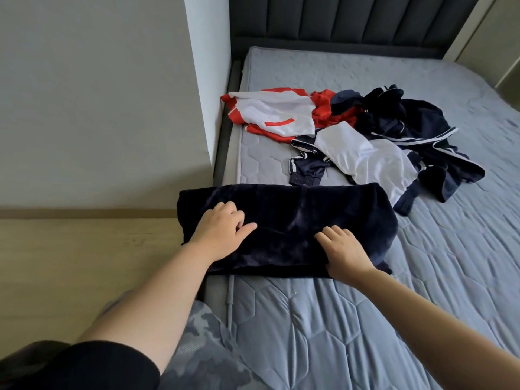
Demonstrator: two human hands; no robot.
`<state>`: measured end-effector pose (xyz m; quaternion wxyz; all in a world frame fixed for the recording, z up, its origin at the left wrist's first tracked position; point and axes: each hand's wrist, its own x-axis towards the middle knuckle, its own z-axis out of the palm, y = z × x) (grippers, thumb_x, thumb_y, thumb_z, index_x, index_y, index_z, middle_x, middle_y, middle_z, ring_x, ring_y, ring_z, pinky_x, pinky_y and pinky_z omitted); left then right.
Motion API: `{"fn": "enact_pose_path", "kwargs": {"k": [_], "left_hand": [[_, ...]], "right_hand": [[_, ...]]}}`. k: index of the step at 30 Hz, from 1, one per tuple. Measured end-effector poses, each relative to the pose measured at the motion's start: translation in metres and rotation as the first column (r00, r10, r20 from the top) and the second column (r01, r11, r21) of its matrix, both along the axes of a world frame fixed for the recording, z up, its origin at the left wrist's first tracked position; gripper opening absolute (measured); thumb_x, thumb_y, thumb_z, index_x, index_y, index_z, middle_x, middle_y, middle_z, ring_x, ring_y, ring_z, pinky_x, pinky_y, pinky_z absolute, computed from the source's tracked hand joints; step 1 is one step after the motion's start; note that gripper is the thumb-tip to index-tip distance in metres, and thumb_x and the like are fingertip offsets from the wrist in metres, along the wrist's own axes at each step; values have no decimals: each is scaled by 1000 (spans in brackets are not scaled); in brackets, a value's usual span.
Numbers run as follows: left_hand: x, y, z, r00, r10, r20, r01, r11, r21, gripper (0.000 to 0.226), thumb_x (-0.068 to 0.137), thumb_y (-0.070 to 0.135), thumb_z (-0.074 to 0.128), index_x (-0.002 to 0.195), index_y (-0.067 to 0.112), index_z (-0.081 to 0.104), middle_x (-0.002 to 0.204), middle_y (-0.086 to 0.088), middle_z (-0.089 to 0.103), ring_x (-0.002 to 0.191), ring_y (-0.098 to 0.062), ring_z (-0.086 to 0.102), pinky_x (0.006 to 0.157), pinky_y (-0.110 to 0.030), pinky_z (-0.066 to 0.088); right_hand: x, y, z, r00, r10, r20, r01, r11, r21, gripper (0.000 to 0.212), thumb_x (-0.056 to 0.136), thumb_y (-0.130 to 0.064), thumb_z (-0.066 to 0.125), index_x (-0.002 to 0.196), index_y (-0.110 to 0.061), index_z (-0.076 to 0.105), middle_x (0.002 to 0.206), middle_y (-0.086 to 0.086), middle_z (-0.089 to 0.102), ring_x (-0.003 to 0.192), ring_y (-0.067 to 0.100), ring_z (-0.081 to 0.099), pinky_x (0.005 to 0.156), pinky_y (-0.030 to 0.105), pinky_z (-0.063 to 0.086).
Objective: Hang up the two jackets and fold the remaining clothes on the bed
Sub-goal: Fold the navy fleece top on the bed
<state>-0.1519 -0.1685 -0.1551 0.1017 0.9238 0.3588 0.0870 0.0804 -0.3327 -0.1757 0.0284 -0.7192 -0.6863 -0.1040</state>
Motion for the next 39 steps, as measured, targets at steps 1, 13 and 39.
{"fn": "enact_pose_path", "kwargs": {"k": [1,13,39], "left_hand": [[10,-5,-2,998,38,45,-39,999,23,42,94,51,38,105,18,62,116,0,53,108,-22,47,90,-35,39],[64,-25,-58,958,118,-263,-119,993,14,76,89,66,24,149,31,-9,158,-4,-15,143,-26,-22,111,-56,-9],[48,-4,-82,970,77,-231,-87,996,-32,72,90,64,22,148,36,-11,158,2,-15,144,-22,-17,113,-52,-8]], "right_hand": [[-1,-1,-2,1000,5,-17,-6,1000,-19,47,36,-6,78,80,-7,62,71,4,55,63,26,54,52,34,42],[-6,62,12,842,-144,-520,180,983,20,43,95,-44,36,122,-20,60,134,3,51,126,21,38,108,40,23],[24,77,-12,616,-656,-435,699,711,-82,62,94,-27,36,150,-14,12,159,10,0,146,25,-3,113,54,-1]]}}
